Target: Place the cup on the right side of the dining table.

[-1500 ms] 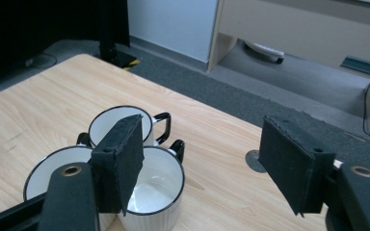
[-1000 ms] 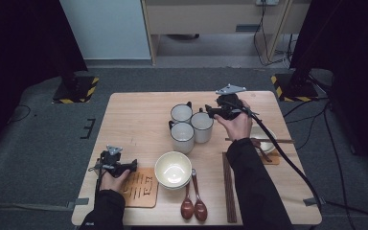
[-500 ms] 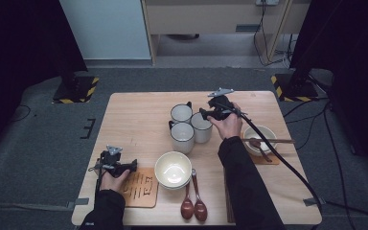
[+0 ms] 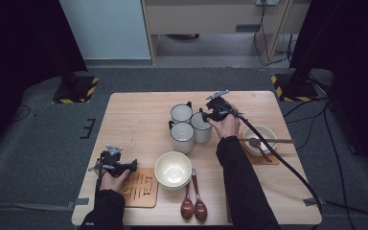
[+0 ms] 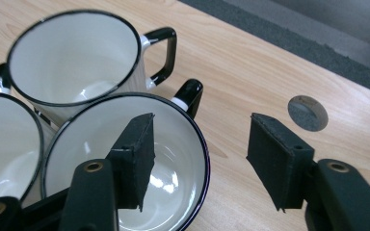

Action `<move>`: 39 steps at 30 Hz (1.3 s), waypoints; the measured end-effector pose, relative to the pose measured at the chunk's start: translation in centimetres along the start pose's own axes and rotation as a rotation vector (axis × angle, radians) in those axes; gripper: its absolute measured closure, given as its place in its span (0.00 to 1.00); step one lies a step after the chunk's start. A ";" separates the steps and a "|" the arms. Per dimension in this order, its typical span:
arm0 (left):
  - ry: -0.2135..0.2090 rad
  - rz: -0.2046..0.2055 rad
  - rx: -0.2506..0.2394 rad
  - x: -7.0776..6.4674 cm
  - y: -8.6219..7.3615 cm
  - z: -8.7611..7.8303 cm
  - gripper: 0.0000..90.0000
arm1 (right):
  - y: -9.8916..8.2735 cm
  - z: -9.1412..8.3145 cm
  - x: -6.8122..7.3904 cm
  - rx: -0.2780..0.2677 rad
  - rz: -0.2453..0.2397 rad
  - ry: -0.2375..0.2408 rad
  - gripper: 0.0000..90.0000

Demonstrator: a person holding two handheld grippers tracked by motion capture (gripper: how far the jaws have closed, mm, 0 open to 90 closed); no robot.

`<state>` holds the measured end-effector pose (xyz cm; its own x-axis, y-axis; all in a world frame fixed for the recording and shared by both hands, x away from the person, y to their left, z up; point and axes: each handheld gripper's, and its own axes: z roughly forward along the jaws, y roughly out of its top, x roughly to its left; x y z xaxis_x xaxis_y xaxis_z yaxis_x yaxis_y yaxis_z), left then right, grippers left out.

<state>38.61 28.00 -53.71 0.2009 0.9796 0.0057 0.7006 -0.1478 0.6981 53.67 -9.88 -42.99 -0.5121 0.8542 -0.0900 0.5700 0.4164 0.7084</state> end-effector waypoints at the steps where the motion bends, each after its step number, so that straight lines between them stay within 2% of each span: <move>1: 0.000 0.000 0.000 0.0 0.0 0.0 0.00 | -0.1 0.2 -0.1 0.008 -0.003 -0.001 0.49; 13: 0.000 0.000 0.000 0.0 0.0 0.0 0.00 | -0.9 1.8 -0.2 0.076 0.006 -0.006 0.59; 27: 0.000 0.000 0.000 0.0 0.0 0.0 0.00 | -1.7 3.0 -0.3 0.134 0.057 0.013 0.81; 30: 0.000 0.000 0.000 0.0 0.0 0.0 0.00 | -1.8 3.2 -0.2 0.138 0.081 0.022 0.87; 34: 0.000 0.000 0.000 0.0 0.0 0.0 0.00 | -1.8 3.3 -0.2 0.146 0.101 0.030 0.89; 39: 0.000 0.000 0.000 0.0 0.0 0.0 0.00 | -1.8 3.3 -0.3 0.150 0.103 0.036 0.89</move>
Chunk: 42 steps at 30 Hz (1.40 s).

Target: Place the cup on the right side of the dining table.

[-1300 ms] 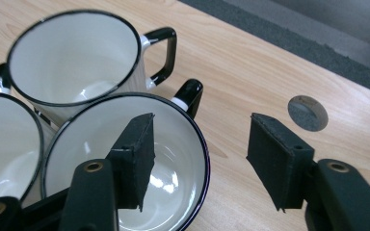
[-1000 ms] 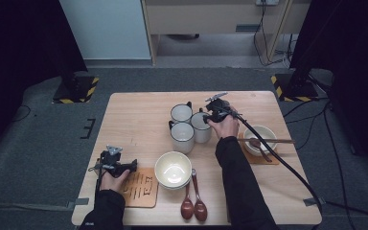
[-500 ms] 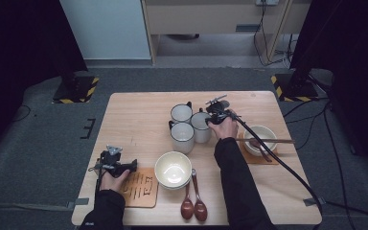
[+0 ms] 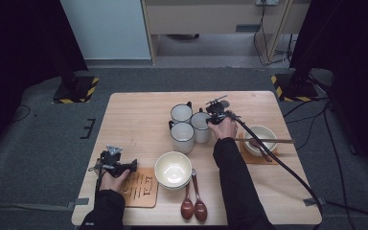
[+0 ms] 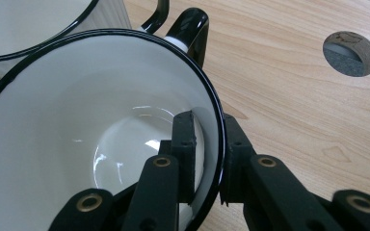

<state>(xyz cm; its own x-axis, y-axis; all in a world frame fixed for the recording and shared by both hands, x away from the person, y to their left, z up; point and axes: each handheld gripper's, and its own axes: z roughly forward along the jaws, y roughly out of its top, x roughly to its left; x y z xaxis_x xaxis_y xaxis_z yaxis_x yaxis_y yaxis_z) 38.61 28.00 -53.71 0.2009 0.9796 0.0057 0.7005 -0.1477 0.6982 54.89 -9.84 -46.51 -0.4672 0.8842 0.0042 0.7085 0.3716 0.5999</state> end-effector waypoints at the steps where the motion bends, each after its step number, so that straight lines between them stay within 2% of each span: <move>1: 0.000 0.000 0.000 0.0 0.0 0.0 0.00 | 0.0 0.0 0.0 0.001 0.003 0.001 0.89; 21: 0.000 0.000 0.000 0.0 0.0 0.0 0.00 | 0.3 -0.3 -0.3 0.038 -0.004 0.017 0.90; 35: 0.000 0.000 0.000 0.0 0.0 0.0 0.00 | -0.3 -1.0 -0.9 0.059 0.021 0.031 0.90; 42: 0.000 0.000 0.000 0.0 0.0 0.0 0.00 | -0.4 -1.6 -1.2 0.050 0.029 0.038 0.91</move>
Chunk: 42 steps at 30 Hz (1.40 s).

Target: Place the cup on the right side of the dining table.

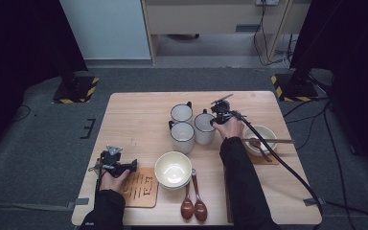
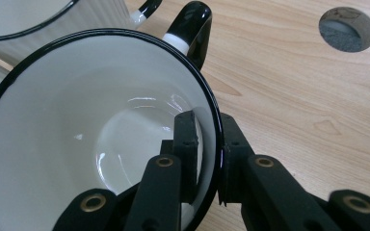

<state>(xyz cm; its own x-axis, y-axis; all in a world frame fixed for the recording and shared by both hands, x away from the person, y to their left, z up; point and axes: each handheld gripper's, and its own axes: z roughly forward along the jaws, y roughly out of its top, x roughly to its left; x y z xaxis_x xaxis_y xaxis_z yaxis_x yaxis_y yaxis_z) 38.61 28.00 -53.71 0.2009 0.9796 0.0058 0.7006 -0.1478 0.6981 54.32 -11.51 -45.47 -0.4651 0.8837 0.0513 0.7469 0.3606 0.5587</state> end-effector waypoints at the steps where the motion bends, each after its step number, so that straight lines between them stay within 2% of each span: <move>1: 0.000 0.000 0.000 0.0 0.0 0.0 0.00 | 0.1 -0.3 -0.1 -0.006 0.002 -0.001 0.91; 6: 0.000 0.000 0.000 0.0 0.0 0.0 0.00 | 0.2 -1.0 -0.3 -0.032 0.006 0.004 0.91; 12: 0.000 0.000 0.000 0.0 0.0 0.0 0.00 | 0.5 -2.0 -0.7 -0.038 0.022 0.013 0.91; 21: 0.000 0.000 0.000 0.0 0.0 0.0 0.00 | 0.8 -3.9 -1.5 -0.093 0.030 0.009 0.91; 29: 0.000 0.000 0.000 0.0 0.0 0.0 0.00 | 0.8 -5.4 -2.9 -0.135 0.055 -0.024 0.91; 36: 0.000 0.000 0.000 0.0 0.0 0.0 0.00 | 0.3 -5.8 -4.5 -0.130 0.084 -0.041 0.91; 42: 0.000 0.000 0.000 0.0 0.0 0.0 0.00 | -0.2 -6.1 -6.0 -0.130 0.112 -0.073 0.91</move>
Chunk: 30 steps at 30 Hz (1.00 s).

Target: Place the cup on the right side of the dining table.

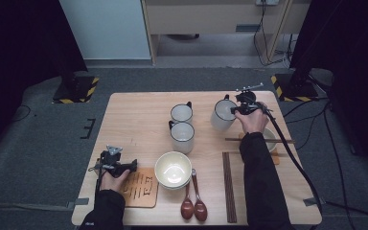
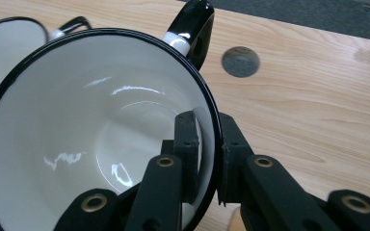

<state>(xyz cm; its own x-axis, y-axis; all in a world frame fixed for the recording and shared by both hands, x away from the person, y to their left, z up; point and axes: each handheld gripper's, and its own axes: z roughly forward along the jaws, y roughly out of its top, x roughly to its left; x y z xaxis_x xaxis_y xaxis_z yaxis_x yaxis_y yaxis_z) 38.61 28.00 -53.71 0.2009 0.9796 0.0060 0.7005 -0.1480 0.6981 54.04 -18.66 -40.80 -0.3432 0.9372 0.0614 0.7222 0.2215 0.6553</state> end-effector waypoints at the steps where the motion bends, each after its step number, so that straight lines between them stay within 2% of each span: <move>1: 0.000 0.000 0.000 0.0 0.0 0.0 0.00 | -0.1 0.0 -0.3 0.002 0.004 -0.008 0.91; 13: 0.000 0.000 0.000 0.0 0.0 0.0 0.00 | -1.4 1.0 -2.2 0.045 0.046 -0.052 0.91; 30: 0.000 0.000 0.000 0.0 0.0 0.0 0.00 | -2.7 3.5 -2.7 0.092 0.043 -0.130 0.91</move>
<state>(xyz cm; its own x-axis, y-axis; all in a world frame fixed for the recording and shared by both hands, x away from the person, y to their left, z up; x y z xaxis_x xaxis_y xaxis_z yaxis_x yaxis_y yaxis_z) 38.61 28.00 -53.71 0.2007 0.9796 0.0057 0.7004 -0.1475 0.6983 55.15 -20.84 -45.35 -0.2347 0.9720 -0.0136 0.7883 0.1985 0.5824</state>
